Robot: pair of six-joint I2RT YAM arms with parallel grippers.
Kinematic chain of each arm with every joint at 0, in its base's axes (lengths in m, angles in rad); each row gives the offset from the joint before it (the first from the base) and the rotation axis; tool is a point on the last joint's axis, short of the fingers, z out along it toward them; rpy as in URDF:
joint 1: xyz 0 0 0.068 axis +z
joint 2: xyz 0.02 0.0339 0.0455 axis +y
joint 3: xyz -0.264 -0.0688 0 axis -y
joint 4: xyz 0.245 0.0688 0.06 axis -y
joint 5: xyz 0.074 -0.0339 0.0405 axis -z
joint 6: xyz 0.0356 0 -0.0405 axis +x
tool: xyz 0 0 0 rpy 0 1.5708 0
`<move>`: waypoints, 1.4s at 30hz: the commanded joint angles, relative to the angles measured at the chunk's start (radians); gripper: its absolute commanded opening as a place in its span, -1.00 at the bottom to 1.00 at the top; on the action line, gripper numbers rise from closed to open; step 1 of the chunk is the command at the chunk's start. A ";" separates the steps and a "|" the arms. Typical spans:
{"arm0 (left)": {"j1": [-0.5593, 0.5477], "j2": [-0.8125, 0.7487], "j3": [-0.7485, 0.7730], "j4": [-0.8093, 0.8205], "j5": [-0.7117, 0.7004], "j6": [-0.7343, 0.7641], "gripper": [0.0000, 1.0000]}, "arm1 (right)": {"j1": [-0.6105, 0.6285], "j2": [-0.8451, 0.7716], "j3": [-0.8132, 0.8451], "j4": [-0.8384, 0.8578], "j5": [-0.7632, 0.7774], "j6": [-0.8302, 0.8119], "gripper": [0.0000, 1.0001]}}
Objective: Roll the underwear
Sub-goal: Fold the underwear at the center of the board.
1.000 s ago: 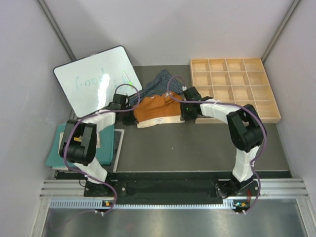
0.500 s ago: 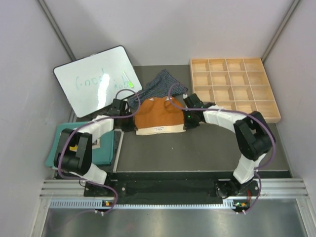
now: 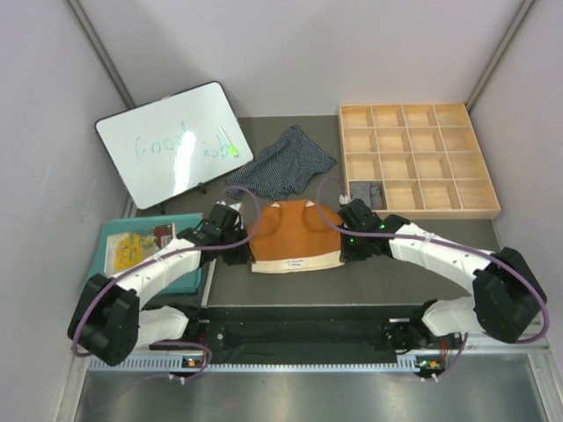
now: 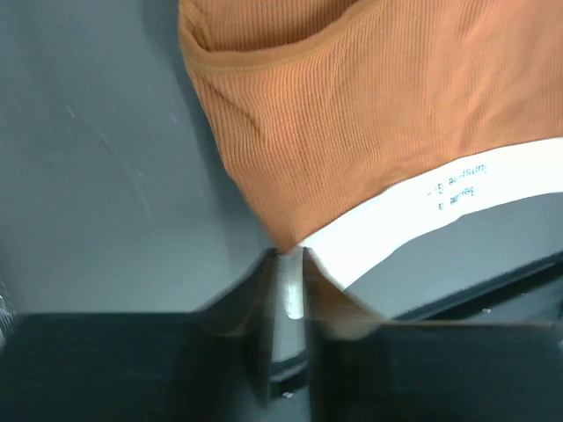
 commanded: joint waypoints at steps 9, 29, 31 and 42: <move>0.026 -0.162 0.187 -0.190 -0.008 0.067 0.73 | 0.089 -0.127 0.038 -0.089 0.107 0.057 -1.00; 0.292 -0.154 0.192 -0.173 0.109 0.238 0.73 | 0.422 0.376 0.423 0.177 0.124 0.029 -1.00; 0.292 -0.164 0.189 -0.173 0.109 0.239 0.73 | 0.439 0.413 0.445 0.192 0.121 0.032 -1.00; 0.292 -0.191 0.176 -0.172 0.123 0.239 0.73 | 0.479 0.462 0.475 0.206 0.104 0.031 -1.00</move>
